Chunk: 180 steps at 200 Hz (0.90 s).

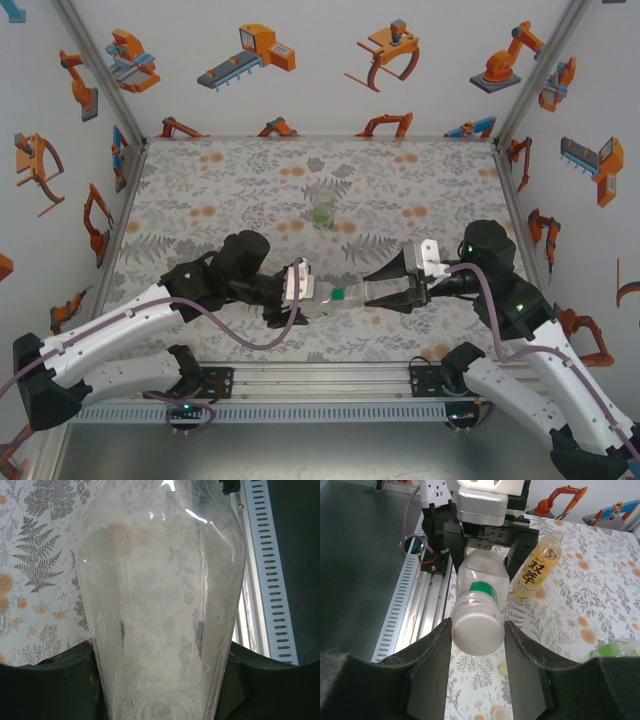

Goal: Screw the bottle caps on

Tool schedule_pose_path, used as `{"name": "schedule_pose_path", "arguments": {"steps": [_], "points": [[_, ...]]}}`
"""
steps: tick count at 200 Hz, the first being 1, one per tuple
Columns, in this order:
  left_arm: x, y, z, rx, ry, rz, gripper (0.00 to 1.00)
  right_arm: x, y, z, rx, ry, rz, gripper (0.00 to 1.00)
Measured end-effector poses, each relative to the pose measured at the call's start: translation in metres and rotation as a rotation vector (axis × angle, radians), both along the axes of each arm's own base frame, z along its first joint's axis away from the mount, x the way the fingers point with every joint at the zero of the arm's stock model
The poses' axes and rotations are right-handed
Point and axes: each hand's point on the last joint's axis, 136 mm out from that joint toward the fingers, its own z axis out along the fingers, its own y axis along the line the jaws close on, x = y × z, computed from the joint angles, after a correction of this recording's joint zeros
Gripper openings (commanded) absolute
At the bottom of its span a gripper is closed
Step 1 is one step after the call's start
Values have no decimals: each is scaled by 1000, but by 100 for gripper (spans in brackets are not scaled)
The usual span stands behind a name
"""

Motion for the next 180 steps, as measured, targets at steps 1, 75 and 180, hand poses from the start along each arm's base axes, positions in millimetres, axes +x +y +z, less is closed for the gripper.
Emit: {"name": "schedule_pose_path", "arguments": {"steps": [1, 75, 180], "points": [[0, 0, 0, 0, 0, 0, 10, 0, 0, 0, 0, 1, 0, 13], [1, -2, 0, -3, -3, -1, 9, -2, 1, -7, -7, 16, 18, 13], [4, -6, -2, 14, 20, 15, 8, 3, 1, -9, -13, 6, -8, 11]]}}
